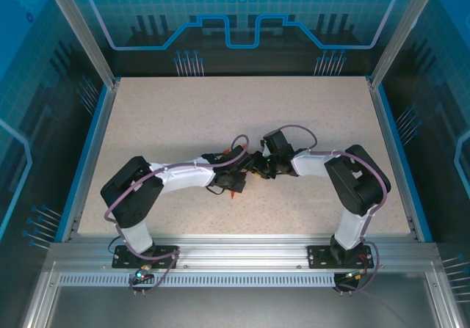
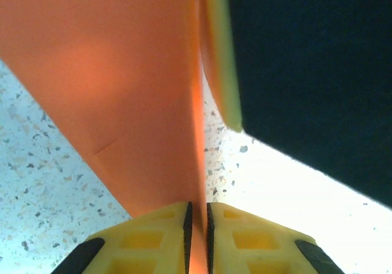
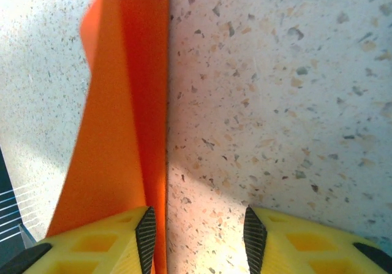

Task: Fold a paper plane with a square sheet of paper (fold left side to right side)
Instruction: Fold the wing for the fifth time at the center of the table.

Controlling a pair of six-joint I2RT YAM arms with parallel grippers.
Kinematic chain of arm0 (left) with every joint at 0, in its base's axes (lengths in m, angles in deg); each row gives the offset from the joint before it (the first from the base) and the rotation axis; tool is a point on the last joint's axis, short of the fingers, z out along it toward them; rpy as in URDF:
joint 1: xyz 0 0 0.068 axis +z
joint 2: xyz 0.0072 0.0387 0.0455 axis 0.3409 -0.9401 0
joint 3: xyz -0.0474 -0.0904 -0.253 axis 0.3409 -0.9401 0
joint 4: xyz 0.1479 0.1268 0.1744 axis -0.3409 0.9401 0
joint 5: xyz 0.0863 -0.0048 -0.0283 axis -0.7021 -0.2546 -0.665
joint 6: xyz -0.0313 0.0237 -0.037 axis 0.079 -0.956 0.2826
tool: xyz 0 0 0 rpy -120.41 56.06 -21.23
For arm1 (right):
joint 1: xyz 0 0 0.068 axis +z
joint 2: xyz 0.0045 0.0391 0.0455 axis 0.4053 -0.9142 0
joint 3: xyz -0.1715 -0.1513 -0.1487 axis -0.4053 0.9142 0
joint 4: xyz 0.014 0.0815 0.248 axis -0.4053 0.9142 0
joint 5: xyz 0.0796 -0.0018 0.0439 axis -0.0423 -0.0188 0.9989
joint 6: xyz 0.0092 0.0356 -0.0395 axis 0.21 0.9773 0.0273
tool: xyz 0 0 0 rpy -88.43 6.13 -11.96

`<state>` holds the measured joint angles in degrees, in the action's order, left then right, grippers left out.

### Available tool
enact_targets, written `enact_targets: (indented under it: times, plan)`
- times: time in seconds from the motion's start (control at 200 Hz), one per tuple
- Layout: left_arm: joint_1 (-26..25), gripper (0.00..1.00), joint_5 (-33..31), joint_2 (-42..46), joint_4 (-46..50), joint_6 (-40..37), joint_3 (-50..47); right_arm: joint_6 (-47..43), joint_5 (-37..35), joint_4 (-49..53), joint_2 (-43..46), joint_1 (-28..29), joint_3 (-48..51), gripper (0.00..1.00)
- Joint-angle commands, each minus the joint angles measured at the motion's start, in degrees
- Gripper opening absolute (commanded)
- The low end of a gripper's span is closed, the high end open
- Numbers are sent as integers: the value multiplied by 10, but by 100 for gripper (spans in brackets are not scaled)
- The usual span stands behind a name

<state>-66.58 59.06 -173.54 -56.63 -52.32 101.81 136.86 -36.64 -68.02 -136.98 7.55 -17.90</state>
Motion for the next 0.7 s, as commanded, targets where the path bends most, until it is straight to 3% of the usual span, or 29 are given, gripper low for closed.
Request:
enact_targets:
  times: [0.0,0.32,0.695]
  plan:
    - [5,14,47,32,-23,3,-22,-28,4,-28,10,-3,30,46]
    - [68,10,223,64,-160,50,-100,-53,11,-41,87,-42,98,48]
    - [79,11,295,26,-207,91,-100,-62,30,-49,108,-49,116,48]
